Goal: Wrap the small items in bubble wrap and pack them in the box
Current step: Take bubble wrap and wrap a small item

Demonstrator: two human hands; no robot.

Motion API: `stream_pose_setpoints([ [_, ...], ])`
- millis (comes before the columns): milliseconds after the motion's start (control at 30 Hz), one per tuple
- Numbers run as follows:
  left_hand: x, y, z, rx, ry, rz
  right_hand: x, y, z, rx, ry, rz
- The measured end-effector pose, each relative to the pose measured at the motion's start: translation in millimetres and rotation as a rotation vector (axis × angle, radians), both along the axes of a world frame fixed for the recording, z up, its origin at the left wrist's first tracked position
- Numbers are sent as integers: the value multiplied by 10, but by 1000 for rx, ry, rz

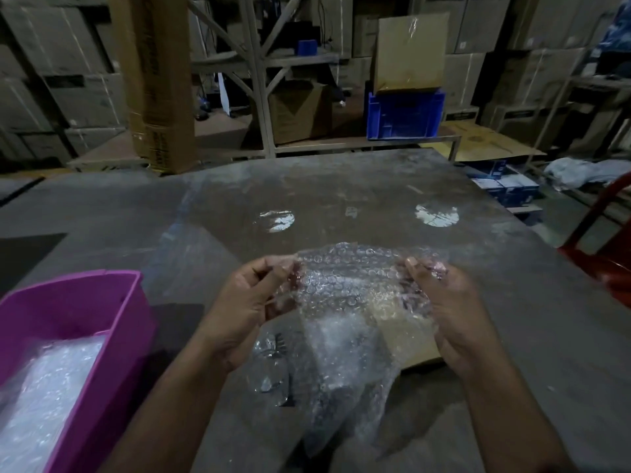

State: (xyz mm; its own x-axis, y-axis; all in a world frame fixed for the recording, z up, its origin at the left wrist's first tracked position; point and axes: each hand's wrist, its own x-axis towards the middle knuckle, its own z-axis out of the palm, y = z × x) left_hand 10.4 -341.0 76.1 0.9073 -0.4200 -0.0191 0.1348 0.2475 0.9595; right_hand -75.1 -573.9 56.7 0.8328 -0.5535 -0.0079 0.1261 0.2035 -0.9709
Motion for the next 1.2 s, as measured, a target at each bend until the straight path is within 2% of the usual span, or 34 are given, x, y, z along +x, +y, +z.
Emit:
stream_pose_setpoints([
  [133, -52, -135, 19, 36, -199, 167, 19, -159, 63, 102, -65, 129],
  [267, -94, -211, 18, 74, -289, 253, 56, -256, 119, 205, -156, 207],
  [467, -141, -253, -98, 119, -323, 457, 119, -254, 3, 112, -110, -8],
  [600, -239, -246, -141, 125, -322, 427, 120, -286, -85, 58, -143, -70],
  [867, -316, -209, -126, 239, -374, 348, 141, -400, -224, 6, -193, 57],
  [1033, -345, -170, -138, 274, -323, 343, 98, -416, -267, -42, -151, 175],
  [1200, -328, -115, -168, 379, -335, 205, 66, -445, -280, -66, -153, 243],
])
